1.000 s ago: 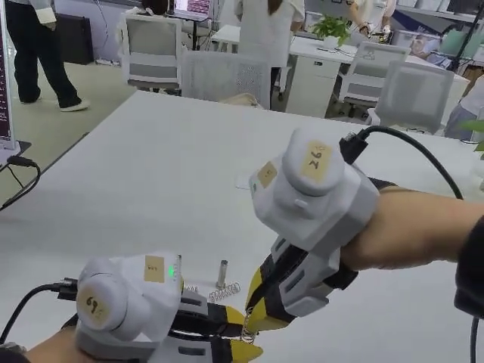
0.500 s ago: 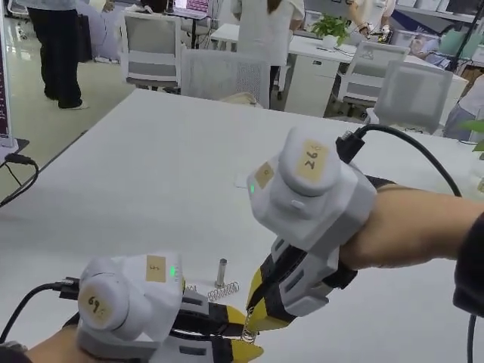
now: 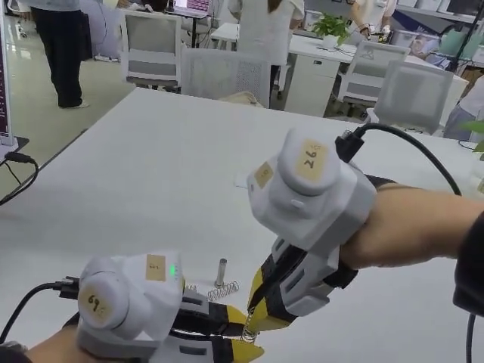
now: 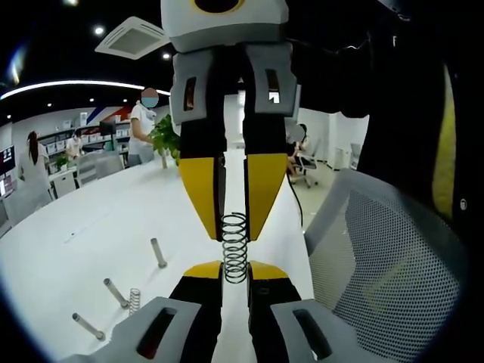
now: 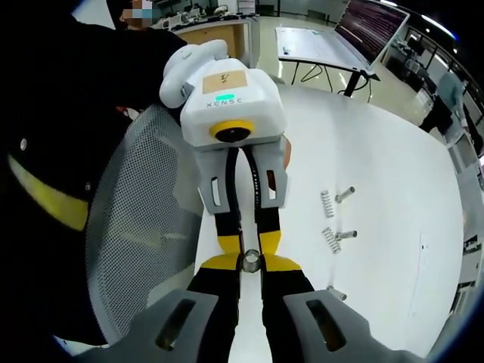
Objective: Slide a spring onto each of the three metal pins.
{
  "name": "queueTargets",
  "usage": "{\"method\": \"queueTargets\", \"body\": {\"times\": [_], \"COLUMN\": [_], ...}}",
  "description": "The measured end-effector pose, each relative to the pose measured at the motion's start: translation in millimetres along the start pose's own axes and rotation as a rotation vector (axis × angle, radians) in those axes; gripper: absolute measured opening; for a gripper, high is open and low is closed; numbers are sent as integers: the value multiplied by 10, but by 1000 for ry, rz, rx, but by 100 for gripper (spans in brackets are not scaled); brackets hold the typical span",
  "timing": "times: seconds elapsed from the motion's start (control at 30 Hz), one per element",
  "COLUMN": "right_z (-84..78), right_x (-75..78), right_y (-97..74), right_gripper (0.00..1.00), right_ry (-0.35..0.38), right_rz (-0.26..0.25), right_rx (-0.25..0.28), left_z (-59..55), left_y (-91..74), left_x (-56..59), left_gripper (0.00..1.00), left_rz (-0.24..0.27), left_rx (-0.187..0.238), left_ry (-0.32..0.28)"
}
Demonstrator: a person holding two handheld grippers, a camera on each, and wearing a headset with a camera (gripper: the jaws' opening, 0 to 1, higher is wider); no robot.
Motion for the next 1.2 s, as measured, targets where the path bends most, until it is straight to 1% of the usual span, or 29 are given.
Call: {"method": "queueTargets", "body": {"times": [0.4, 0.47, 0.5, 0.53, 0.6, 0.67, 0.7, 0.73, 0.8, 0.87, 0.93, 0.97, 1.2], "right_z": [-19, -23, -28, -32, -37, -41, -44, -46, -50, -55, -57, -59, -62], "right_x": [14, 17, 17, 19, 21, 23, 22, 24, 26, 31, 35, 40, 60], "right_y": [-3, -5, -6, -7, -7, -8, -7, -7, -7, -6, -8, -9, -12], "right_gripper": [7, 7, 7, 7, 7, 7, 7, 7, 7, 7, 7, 7, 7], "right_ry": [10, 13, 14, 15, 17, 18, 19, 19, 21, 21, 23, 23, 28], "right_rz": [-3, -3, -4, -6, -6, -9, -8, -9, -10, -12, -13, -15, -16], "right_rx": [1, 2, 1, 1, 1, 1, 0, 0, -1, -1, -2, -2, -3], "left_z": [18, 23, 35, 40, 50, 56, 62, 62, 65, 68, 72, 76, 72], "left_y": [-10, -12, -14, -15, -15, -12, -10, -10, -13, -14, -17, -17, -33], "left_x": [-22, -28, -27, -26, -25, -28, -35, -34, -39, -45, -47, -55, -76], "left_gripper": [25, 31, 36, 40, 45, 54, 62, 64, 67, 72, 73, 75, 76], "left_rz": [2, 5, 2, 1, 3, 6, 11, 7, 12, 17, 19, 25, 37], "left_rx": [23, 27, 35, 37, 42, 46, 50, 48, 49, 52, 54, 57, 58], "left_ry": [-58, -62, -80, -85, -89, -103, -112, -120, -119, -128, -124, -128, -122]}}
Point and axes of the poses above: the centre of the closed fingertips' face, and the gripper's own axes: y roughly forward along the fingers, x roughly to its right, z roughly out of its top, the point moved 5 cm from there along -y, roughly backward along the fingers, and after that the axes turned 12 degrees about -x, right-handed, at the moved point
